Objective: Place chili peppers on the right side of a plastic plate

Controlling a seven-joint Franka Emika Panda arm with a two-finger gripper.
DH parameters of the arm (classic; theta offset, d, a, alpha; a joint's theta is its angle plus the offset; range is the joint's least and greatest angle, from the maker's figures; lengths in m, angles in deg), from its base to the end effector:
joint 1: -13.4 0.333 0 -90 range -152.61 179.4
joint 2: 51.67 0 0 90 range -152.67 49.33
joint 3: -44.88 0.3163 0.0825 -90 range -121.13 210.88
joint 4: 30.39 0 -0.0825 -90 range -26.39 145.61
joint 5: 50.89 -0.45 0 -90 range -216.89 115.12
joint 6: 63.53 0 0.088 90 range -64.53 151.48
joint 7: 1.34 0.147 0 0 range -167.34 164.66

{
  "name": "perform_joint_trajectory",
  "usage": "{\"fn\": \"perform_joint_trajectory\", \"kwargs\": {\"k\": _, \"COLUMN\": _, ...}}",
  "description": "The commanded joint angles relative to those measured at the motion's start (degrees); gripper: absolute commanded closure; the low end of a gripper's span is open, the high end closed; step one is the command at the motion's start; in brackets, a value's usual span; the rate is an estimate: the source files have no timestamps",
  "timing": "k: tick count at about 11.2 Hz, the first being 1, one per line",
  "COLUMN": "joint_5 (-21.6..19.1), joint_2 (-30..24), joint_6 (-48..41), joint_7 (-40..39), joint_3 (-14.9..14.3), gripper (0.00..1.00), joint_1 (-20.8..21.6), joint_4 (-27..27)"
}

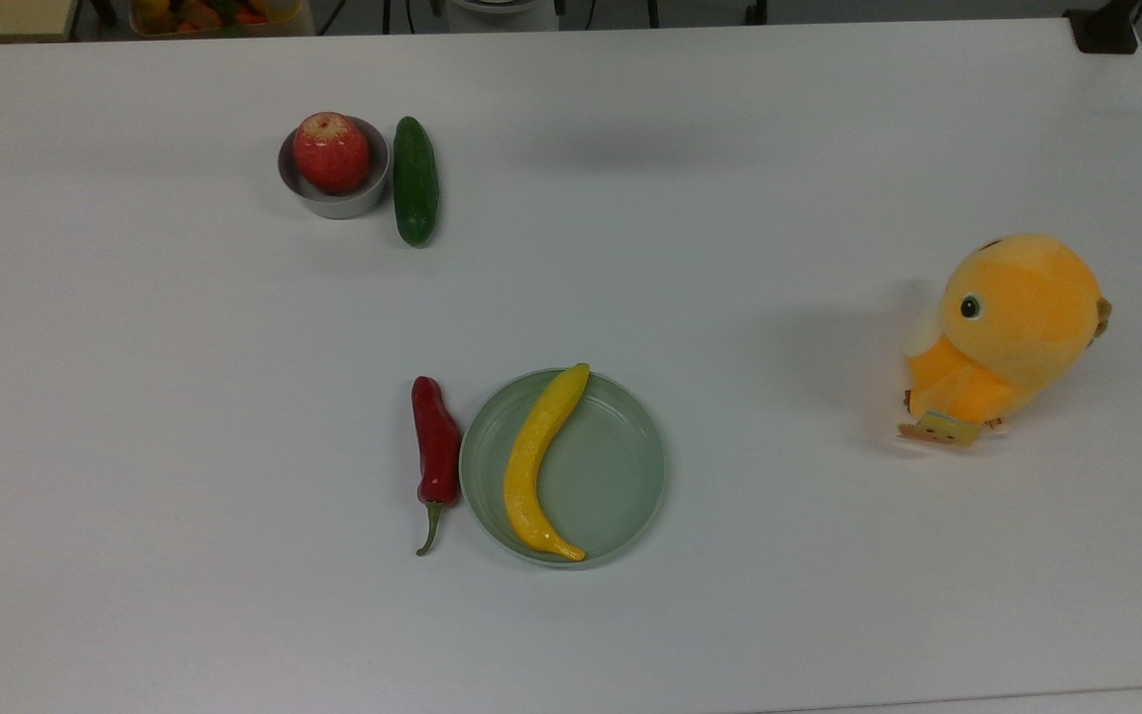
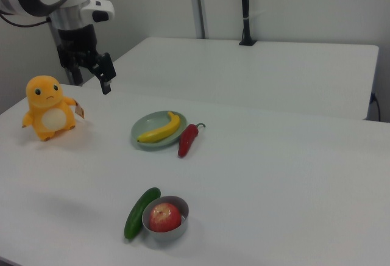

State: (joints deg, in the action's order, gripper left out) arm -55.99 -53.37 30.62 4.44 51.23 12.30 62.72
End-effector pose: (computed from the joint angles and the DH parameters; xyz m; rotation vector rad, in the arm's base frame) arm 0.6161 0.0699 0.5808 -3.0511 0.0207 -0.0598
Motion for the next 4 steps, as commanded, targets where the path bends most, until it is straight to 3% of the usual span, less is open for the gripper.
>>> {"fn": "perform_joint_trajectory", "kwargs": {"k": 1, "joint_5": 0.53, "joint_2": 0.56, "joint_6": 1.47, "joint_7": -7.33, "joint_3": -1.34, "gripper": 0.0, "joint_1": 0.66, "joint_4": 0.41}}
{"fn": "perform_joint_trajectory", "kwargs": {"k": 4, "joint_5": 0.53, "joint_2": 0.65, "joint_6": 2.44, "joint_7": -7.45, "joint_3": -2.05, "gripper": 0.0, "joint_1": 0.75, "joint_4": 0.41}}
